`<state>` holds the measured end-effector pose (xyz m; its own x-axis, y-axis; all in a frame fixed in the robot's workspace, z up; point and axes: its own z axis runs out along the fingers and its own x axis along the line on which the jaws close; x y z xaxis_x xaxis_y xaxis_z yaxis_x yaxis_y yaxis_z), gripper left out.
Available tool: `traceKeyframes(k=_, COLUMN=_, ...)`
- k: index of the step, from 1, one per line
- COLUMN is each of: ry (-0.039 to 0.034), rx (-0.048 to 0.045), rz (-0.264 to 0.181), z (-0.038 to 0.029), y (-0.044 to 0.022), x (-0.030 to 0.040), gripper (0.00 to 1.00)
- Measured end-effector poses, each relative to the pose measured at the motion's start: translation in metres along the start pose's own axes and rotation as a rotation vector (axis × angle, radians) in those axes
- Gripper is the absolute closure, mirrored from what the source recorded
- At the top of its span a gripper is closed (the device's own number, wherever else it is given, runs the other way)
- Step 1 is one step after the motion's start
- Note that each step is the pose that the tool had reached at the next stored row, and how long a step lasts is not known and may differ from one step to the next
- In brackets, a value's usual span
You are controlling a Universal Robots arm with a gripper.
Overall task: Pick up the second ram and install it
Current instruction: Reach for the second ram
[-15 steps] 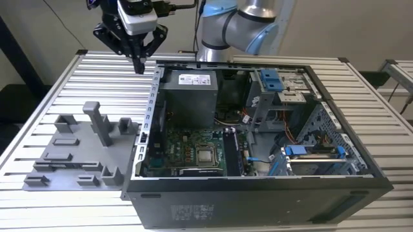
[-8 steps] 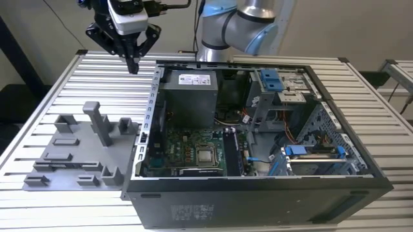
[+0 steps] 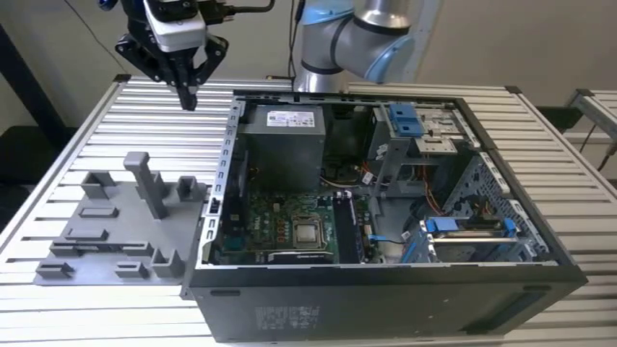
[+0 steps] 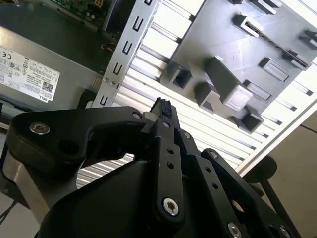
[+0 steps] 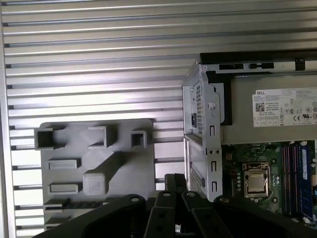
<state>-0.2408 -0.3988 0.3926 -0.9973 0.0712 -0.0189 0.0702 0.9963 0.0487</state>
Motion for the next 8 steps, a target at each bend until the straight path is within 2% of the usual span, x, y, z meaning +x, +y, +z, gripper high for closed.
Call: traceKeyframes(k=8, ry=-0.0001, rx=-0.0001, rz=0.000, z=-0.0004, y=-0.0013, x=0.0176, gripper=0.89)
